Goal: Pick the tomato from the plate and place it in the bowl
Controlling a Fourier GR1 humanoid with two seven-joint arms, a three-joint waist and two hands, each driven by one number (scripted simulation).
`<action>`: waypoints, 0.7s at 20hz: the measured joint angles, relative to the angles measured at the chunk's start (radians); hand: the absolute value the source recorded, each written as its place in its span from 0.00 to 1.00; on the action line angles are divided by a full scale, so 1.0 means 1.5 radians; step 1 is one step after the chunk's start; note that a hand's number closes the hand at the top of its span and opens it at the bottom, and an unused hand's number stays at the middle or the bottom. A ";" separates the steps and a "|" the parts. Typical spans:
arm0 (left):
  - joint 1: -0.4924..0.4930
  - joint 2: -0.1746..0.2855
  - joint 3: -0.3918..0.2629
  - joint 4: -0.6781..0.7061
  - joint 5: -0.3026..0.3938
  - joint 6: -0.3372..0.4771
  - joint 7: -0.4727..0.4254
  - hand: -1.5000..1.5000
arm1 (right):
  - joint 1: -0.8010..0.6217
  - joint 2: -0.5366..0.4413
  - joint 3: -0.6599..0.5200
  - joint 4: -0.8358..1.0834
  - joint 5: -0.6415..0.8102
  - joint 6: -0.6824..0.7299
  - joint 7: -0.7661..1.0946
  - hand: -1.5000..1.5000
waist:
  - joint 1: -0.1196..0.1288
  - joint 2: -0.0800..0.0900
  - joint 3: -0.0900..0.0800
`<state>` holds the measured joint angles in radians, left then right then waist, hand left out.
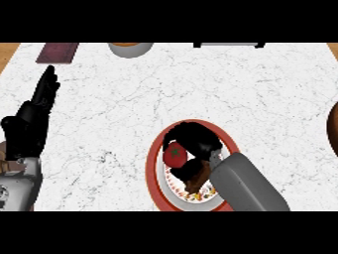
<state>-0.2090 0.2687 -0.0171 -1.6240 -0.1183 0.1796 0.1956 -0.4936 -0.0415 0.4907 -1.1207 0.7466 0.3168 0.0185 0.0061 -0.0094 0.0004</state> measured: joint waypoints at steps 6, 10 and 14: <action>0.001 -0.006 0.016 0.007 -0.007 -0.017 -0.009 0.50 | 0.017 0.012 -0.004 -0.021 0.019 -0.011 -0.013 1.00 | -0.003 0.001 -0.001; 0.001 -0.008 0.024 0.005 -0.008 -0.023 -0.006 0.50 | 0.046 0.022 -0.013 -0.057 0.025 -0.035 0.059 1.00 | -0.005 0.002 -0.001; -0.005 -0.010 0.025 0.005 -0.011 -0.019 0.000 0.50 | 0.069 0.028 -0.028 -0.077 0.027 -0.115 0.228 1.00 | -0.008 0.001 0.000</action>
<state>-0.2160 0.2540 0.0202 -1.6159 -0.1346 0.1504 0.1953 -0.3906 0.0002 0.4484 -1.2359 0.7875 0.1446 0.3602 -0.0059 -0.0079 -0.0003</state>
